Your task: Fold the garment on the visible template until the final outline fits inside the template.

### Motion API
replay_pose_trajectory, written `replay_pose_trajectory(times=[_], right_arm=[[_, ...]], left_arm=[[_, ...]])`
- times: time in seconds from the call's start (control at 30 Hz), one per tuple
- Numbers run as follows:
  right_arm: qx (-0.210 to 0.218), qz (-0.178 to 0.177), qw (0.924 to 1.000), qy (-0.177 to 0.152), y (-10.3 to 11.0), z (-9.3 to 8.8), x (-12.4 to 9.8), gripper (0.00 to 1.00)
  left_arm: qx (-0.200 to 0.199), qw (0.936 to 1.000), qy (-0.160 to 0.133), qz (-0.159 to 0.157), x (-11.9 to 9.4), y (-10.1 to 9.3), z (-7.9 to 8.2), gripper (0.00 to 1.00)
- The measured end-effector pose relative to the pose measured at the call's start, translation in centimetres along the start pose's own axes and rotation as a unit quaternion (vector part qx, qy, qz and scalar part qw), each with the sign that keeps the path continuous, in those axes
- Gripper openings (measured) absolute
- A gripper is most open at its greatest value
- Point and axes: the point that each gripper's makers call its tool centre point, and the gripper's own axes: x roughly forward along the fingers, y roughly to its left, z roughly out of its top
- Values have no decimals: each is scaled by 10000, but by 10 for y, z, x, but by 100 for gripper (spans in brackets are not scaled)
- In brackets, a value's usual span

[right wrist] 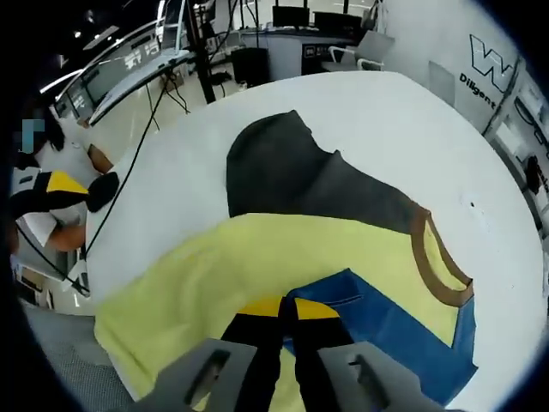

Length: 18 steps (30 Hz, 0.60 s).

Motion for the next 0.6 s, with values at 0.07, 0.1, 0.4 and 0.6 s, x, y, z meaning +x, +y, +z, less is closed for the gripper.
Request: replay_pose_trajectory(times=[0.07, 0.1, 0.4, 0.6], right_arm=[[-56, -20, 10000, 10, 2, -1, 3, 0], [-65, -22, 10000, 11, 3, -1, 4, 0], [307, 410, 9983, -283, 19, -3, 13, 5], [1070, 689, 9875, -934, 14, 14, 1, 32]], left_arm=[[6, 10000, 20, 8, 0, 1, -1, 99], [7, 10000, 32, 14, 0, 1, -2, 99], [49, 9999, 99, 16, 1, 0, -5, 99], [32, 10000, 84, 35, 2, 1, -2, 99]])
